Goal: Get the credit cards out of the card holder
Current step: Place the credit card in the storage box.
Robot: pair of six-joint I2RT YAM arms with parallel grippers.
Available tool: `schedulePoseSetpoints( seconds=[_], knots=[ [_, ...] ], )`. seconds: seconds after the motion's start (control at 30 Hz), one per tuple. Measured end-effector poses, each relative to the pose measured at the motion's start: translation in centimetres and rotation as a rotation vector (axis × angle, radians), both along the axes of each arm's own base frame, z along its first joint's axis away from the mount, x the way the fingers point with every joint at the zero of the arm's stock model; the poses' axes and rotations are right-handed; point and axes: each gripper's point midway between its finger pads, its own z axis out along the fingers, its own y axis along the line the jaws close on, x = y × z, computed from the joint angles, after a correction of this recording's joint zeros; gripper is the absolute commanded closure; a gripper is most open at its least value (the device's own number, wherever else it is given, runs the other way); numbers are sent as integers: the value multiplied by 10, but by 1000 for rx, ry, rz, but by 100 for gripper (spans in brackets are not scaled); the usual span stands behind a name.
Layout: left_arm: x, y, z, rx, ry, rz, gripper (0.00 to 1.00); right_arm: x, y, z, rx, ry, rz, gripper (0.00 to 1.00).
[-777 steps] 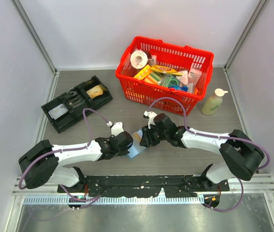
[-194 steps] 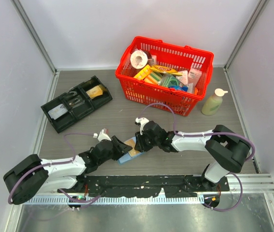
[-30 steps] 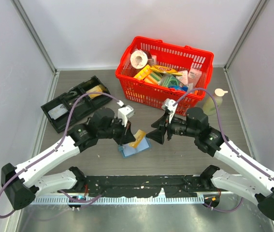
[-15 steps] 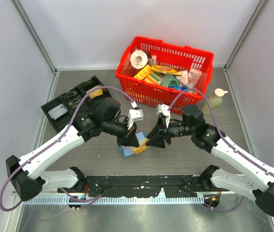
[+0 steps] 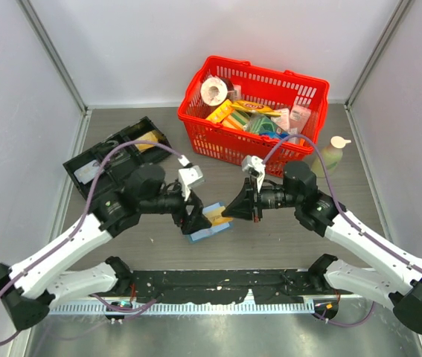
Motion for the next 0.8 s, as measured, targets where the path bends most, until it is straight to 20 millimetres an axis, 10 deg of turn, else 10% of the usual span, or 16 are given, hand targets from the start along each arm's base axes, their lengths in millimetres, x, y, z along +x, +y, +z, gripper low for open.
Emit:
schedulePoseSetpoints(
  seconds=[0.37, 0.8],
  knots=[
    [49, 45, 16, -352, -100, 495, 16, 33, -5, 10, 182, 157, -254, 99],
    [58, 14, 24, -646, 159, 514, 33, 43, -10, 23, 375, 264, -344, 99]
  ],
)
